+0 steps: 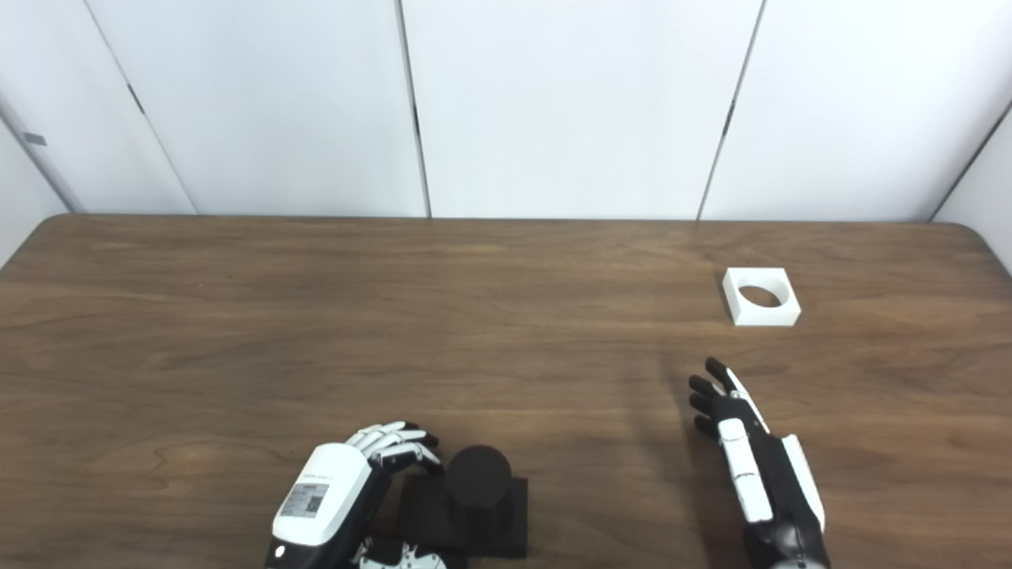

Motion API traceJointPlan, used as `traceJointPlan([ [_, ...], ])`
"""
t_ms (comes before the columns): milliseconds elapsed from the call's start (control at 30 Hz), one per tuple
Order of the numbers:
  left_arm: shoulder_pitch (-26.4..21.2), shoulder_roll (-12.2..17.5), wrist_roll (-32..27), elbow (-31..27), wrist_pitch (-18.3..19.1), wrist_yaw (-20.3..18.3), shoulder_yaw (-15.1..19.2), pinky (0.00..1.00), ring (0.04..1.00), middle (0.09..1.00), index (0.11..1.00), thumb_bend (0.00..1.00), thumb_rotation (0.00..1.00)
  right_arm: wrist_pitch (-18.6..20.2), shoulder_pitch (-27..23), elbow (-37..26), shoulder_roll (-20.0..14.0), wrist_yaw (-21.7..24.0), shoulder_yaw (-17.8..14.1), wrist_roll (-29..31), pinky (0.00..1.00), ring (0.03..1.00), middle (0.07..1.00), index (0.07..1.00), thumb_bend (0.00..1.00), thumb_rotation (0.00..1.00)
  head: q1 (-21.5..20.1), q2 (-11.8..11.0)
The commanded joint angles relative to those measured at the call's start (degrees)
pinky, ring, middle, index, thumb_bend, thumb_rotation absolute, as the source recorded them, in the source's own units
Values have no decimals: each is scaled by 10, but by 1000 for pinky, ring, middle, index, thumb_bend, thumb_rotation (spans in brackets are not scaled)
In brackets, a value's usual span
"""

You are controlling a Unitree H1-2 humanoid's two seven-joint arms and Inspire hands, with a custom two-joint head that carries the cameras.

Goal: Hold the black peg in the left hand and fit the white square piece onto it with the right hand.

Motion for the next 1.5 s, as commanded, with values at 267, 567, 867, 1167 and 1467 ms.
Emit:
traceJointPlan([
  [267,2,8,13,14,11,-39,-11,821,830,768,488,517,47,25,-28,-60,-22,14,-8,-35,851,883,895,891,451,887,-41,-7],
  [567,3,8,2,20,0,-27,-6,806,820,759,487,518,46,86,-121,-69,-129,54,-30,-132,790,852,863,852,577,267,-62,-15],
  [867,1,10,1,20,-3,-33,-4,808,818,758,487,518,46,120,-220,-15,-220,105,-23,-214,876,904,891,847,746,193,-78,-18],
  [1167,4,9,-2,20,-7,-31,-2,799,816,758,487,518,47,104,-323,104,-286,144,17,-274,908,990,956,834,862,138,-81,-19],
  [1467,5,8,-4,21,-9,-30,-1,800,817,756,487,518,46,79,-421,230,-325,175,77,-326,991,1000,991,847,889,133,-82,-20],
])
